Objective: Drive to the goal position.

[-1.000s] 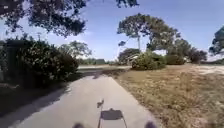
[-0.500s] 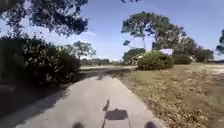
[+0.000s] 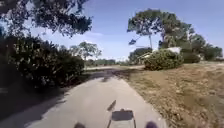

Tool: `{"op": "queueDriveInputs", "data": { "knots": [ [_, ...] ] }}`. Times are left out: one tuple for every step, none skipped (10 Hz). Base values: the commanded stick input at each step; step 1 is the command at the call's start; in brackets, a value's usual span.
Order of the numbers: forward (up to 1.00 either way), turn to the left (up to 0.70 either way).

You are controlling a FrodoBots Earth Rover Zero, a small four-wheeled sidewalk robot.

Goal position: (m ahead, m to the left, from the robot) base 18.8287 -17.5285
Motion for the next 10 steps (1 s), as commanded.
{"op": "queueDriveInputs", "data": {
  "knots": [
    [1.0,0.06],
    [1.0,0.19],
    [1.0,0.31],
    [1.0,0.4],
    [1.0,0.4],
    [1.0,0.4],
    [1.0,0.12],
    [1.0,0.01],
    [1.0,0.0],
    [1.0,0.0]
  ]
}}
